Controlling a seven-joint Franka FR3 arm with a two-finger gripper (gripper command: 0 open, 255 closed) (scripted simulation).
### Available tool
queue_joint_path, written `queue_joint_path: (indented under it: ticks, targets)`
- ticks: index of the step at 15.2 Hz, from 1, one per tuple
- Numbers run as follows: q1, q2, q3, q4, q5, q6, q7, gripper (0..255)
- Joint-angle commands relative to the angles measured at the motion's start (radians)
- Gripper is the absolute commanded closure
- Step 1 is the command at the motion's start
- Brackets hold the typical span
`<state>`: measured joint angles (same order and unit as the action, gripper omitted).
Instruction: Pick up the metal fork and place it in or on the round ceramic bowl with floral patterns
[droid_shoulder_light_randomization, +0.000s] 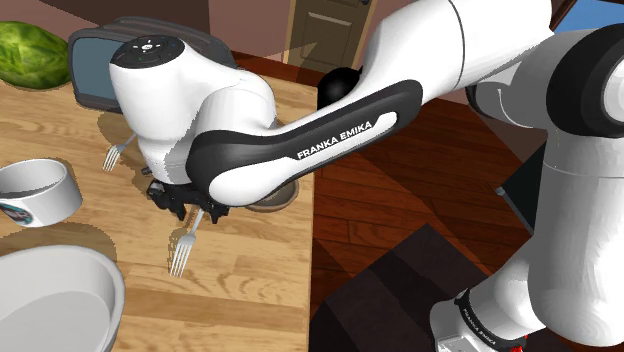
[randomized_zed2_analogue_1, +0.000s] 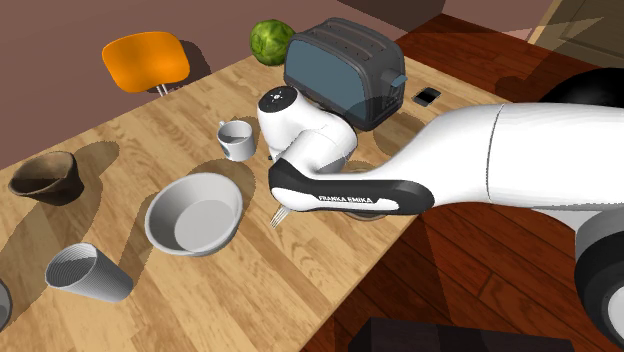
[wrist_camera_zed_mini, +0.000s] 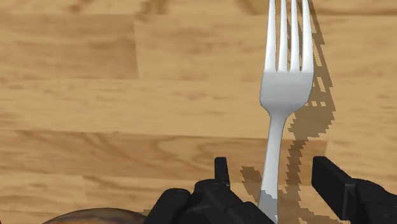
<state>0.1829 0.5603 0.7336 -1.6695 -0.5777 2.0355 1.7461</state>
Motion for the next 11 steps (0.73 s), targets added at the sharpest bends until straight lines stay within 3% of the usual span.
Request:
queue_joint_path:
  ticks: [1,11]
  targets:
    - [0.0,0.0,0.0,0.0,0.0,0.0,0.0,255]
    - [-0.004,-0.012,0.007,0.009,0.011,-0.018,-0.009,255]
